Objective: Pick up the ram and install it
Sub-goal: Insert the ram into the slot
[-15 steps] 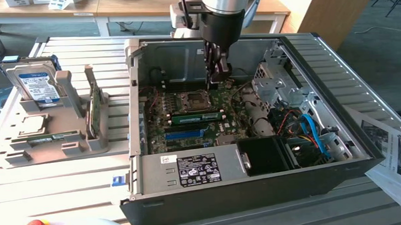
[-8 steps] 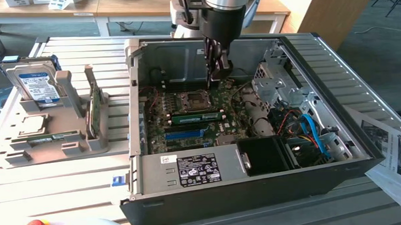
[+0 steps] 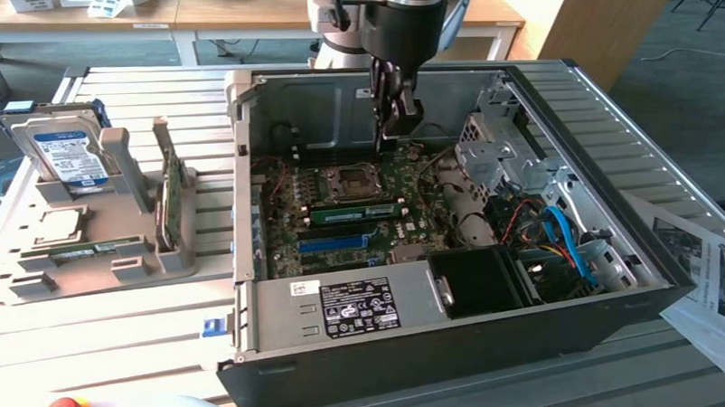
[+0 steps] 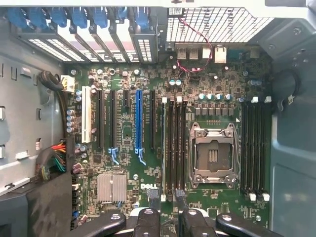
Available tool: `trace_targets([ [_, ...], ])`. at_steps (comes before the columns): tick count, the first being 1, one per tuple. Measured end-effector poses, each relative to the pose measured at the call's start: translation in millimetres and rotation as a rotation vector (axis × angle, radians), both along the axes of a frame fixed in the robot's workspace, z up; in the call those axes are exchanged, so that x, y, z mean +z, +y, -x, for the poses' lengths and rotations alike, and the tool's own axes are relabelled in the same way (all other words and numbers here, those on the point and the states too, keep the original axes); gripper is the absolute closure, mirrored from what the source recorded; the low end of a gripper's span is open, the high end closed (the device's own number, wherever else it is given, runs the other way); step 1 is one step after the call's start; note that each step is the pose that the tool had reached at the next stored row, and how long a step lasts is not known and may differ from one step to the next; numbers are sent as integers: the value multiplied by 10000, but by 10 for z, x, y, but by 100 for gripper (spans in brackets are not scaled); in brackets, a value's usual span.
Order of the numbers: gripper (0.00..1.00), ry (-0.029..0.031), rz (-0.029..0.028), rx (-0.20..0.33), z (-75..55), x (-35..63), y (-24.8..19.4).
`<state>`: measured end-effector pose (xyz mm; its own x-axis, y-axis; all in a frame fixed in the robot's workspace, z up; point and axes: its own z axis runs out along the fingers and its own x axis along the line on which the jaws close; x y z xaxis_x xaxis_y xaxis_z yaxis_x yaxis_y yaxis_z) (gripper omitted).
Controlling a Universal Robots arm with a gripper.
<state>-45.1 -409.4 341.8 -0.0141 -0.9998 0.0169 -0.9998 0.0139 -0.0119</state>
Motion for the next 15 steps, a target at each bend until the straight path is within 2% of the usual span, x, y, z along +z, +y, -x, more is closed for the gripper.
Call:
trace_targets([
  [6,75,-17,-2,0,0,1,0],
  [9,75,-38,-22,1,0,1,0],
  [12,75,-53,-56,0,0,1,0],
  [15,75,-59,-115,-3,1,1,0],
])
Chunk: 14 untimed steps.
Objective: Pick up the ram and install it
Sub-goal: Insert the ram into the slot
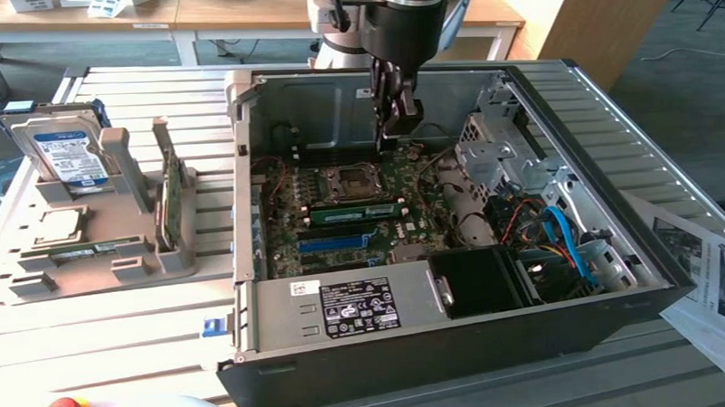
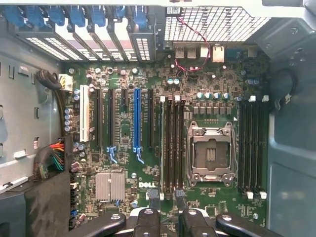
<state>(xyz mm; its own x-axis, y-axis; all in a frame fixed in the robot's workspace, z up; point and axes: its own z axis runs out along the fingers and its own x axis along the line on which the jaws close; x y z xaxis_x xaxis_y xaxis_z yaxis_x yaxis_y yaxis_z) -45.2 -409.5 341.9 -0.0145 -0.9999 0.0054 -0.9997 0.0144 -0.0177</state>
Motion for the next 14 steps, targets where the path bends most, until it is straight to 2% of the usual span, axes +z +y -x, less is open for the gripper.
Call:
trace_targets([
  [2,75,-1,-28,-2,-1,0,0],
  [7,75,-1,-32,-3,-1,0,-1],
  [14,75,51,-59,-3,-4,0,-9],
])
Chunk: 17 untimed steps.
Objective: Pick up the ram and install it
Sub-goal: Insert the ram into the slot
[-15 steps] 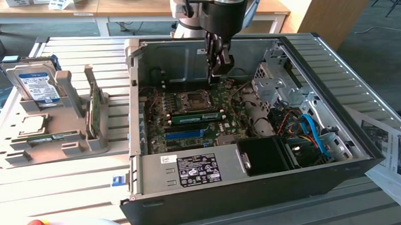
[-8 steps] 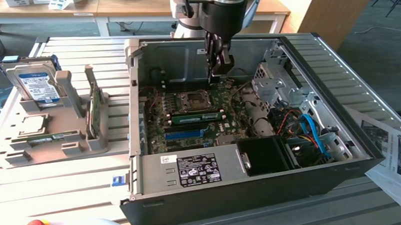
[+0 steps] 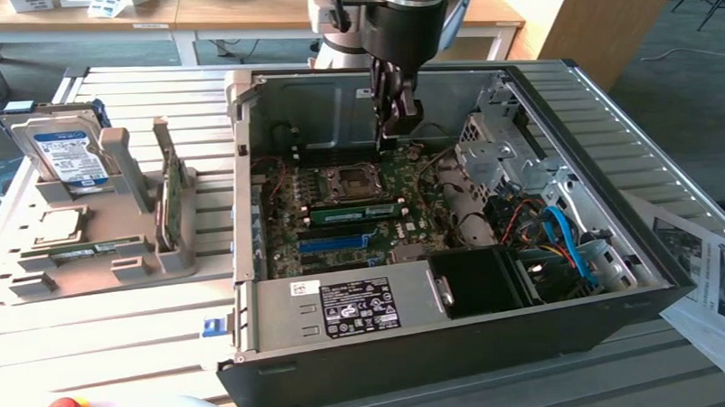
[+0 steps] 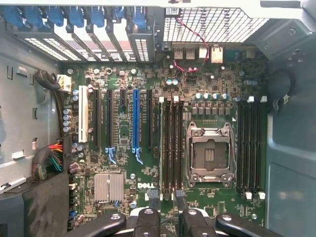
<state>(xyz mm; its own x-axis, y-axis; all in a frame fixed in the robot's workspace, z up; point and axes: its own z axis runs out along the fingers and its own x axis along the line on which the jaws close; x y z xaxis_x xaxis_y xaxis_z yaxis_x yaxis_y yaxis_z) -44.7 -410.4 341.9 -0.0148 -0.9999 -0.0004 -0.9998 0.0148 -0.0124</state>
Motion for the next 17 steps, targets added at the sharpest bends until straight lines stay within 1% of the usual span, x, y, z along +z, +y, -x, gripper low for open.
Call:
trace_targets([
  [2,75,5,-46,0,-1,0,-6],
  [5,75,5,-52,-1,-1,0,-6],
  [6,75,2,-71,-1,0,0,-6],
  [8,75,-34,-208,1,-1,-1,-7],
  [9,75,-47,-263,0,0,0,-6],
  [10,75,-49,-284,0,0,0,-6],
  [15,75,-50,-287,0,-1,-1,-6],
  [16,75,-45,-287,0,-1,0,-6],
  [17,75,-23,-289,3,-4,-1,-8],
])
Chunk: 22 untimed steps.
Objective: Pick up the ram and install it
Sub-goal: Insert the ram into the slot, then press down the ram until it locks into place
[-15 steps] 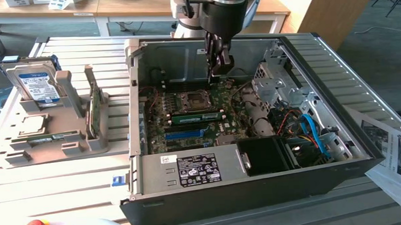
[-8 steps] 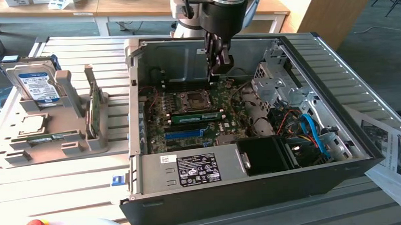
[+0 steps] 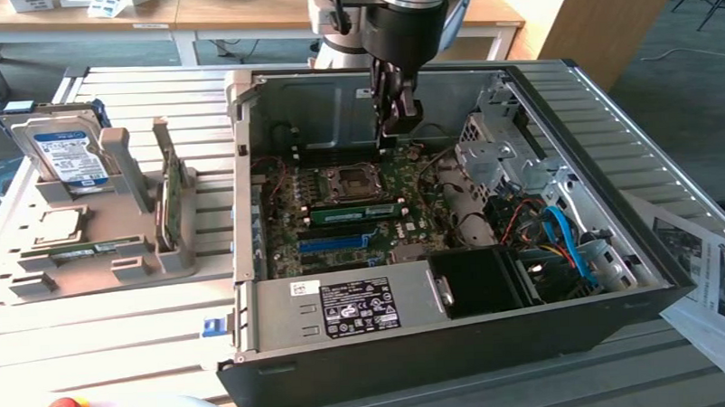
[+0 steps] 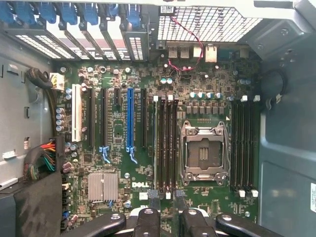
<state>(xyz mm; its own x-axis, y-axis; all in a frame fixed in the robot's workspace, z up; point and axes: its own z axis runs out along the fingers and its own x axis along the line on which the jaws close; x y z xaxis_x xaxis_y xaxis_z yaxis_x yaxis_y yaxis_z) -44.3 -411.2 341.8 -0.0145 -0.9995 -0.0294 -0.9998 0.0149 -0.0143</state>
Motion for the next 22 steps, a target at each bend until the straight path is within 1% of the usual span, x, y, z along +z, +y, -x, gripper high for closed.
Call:
trace_targets([
  [2,75,70,0,-2,-4,1,-4],
  [4,75,104,2,-3,-5,2,-5],
  [7,75,104,0,-3,-5,1,-5],
  [9,75,117,0,-3,-6,1,-5],
  [20,75,117,0,-2,-6,1,-5],
  [22,76,117,0,-3,-6,1,-5],
])
